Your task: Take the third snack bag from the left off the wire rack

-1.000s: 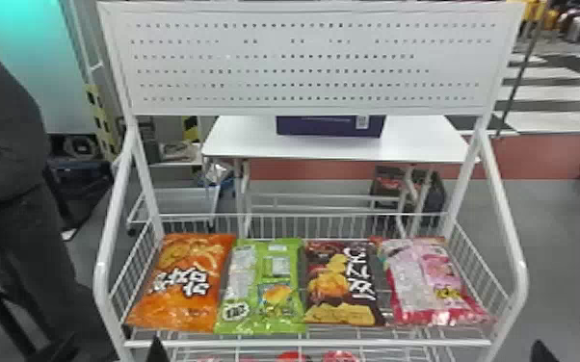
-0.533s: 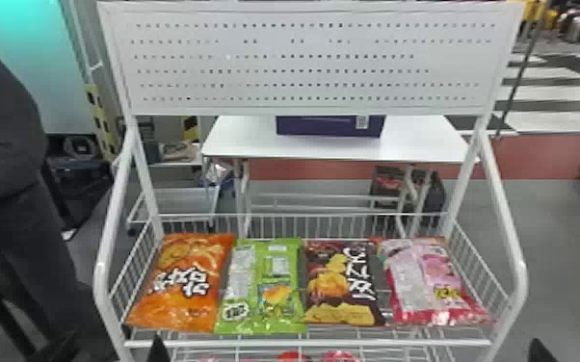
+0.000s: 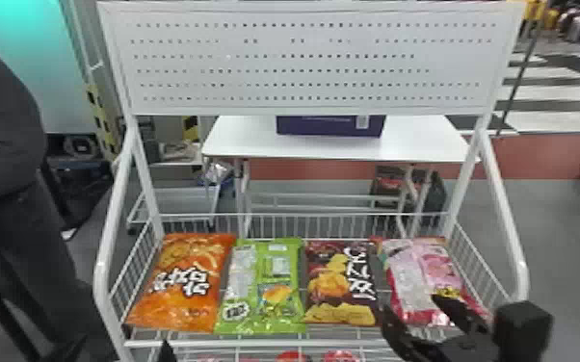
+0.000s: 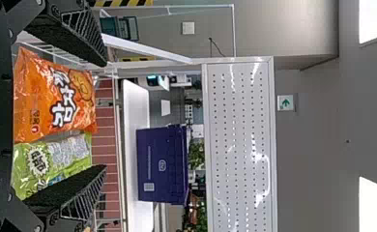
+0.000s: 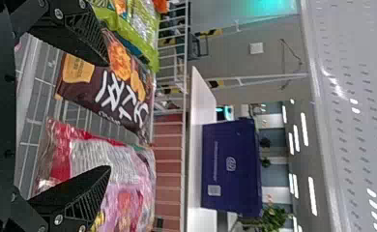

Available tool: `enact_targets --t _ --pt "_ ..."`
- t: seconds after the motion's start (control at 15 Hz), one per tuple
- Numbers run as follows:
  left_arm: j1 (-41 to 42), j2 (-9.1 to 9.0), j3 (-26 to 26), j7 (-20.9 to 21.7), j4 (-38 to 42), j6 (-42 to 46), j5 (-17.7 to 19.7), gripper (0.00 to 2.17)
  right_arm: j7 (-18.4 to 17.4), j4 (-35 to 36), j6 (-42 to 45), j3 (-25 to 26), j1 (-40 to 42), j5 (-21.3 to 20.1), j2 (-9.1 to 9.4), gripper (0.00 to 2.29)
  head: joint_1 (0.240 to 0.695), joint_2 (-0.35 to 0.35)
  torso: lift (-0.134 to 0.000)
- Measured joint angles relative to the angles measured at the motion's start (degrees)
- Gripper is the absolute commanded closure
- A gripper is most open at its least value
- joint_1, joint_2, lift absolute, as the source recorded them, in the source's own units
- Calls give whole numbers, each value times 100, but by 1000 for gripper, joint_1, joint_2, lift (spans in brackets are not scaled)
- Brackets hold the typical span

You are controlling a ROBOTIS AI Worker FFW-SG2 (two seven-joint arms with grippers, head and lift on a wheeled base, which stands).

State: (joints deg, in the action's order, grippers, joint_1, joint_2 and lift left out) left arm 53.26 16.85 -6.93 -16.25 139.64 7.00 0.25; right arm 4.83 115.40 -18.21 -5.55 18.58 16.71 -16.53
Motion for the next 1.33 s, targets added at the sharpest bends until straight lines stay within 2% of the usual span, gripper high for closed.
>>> enact_targets --t 0.13,0.33,0.6,0.67,0.8,0.87,1.0,1.33 --pt "0 12 -7 7 -25 -6 1 140 -10 -580 -276 -499 -739 -158 166 144 499 0 0" --pt "-7 29 -34 16 -65 -11 -4 140 -1 -1380 -370 -981 -1416 -226 386 144 499 0 0" --pt "-9 46 -22 17 -88 -29 1 140 1 -2096 -413 -1343 -1966 -235 431 208 499 0 0" --pt "-14 47 -25 19 -93 -39 2 140 1 -2217 -453 -1396 -2067 -230 431 387 499 0 0" --pt "-32 47 -34 25 -106 -51 2 140 -1 -2290 -591 -1436 -2136 -233 428 1811 499 0 0" --pt "-41 47 -36 26 -110 -61 2 140 -7 -2293 -673 -1425 -2131 -226 422 2138 499 0 0" --pt "-56 47 -41 26 -111 -79 2 140 29 -2233 -798 -1398 -2083 -187 402 2229 499 0 0" --pt "-91 47 -52 34 -104 -154 2 140 49 -1876 -612 -1308 -1831 -101 284 2233 499 0 0"
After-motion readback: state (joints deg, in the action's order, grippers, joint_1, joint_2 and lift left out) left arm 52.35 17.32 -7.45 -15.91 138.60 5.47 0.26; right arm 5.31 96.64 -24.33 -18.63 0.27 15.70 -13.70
